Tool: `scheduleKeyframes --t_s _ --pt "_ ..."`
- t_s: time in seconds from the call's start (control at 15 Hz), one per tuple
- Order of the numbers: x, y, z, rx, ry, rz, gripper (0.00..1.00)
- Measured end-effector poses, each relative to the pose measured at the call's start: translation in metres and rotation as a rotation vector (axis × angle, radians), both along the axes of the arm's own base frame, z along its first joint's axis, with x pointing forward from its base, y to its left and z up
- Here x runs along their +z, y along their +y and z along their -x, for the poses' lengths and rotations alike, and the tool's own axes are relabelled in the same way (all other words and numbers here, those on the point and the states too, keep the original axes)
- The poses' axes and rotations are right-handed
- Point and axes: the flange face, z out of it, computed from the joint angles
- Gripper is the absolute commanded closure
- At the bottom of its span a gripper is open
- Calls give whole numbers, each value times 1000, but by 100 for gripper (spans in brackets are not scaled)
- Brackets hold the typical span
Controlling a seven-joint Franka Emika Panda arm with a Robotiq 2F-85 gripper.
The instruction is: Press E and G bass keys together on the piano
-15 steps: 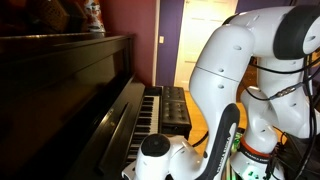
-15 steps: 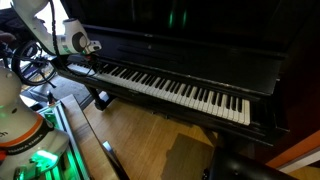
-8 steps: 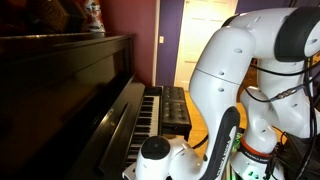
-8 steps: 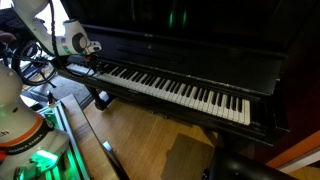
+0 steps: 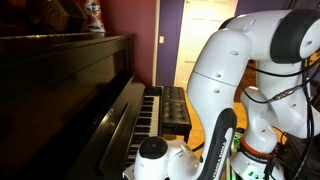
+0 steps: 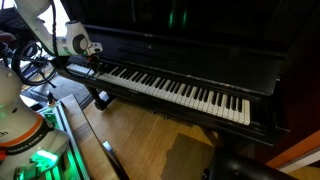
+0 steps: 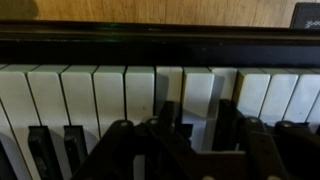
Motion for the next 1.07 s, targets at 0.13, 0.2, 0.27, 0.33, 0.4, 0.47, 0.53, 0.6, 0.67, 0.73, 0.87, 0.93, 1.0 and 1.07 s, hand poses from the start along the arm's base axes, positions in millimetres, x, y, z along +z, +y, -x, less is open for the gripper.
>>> scheduleKeyframes --t_s 0.13,0.2,0.27,0.33,0.4,0.47,0.53,0.6,0.67,0.73,0.87,0.93,1.0,1.07 --pt "-1 0 0 -8 5 -3 47" --pt "-1 0 0 -10 6 -3 48" --pt "-2 0 -1 -11 7 -3 47" --pt "-2 0 -1 -12 7 -3 49" --pt "-2 0 -1 -12 7 -3 55" --pt "-2 0 -1 -12 7 -3 60" --pt "-2 0 -1 -13 8 -4 62" --pt "-2 1 -1 -13 8 -4 69" --pt "-2 2 0 -13 9 -5 74" --pt "-2 -1 -2 -19 9 -2 70" --pt "-2 -1 -2 -20 9 -2 67" --pt "-2 -1 -2 -20 9 -2 66" --pt "-2 -1 -2 -20 8 -2 62" --pt "-2 -1 -2 -20 7 -1 49"
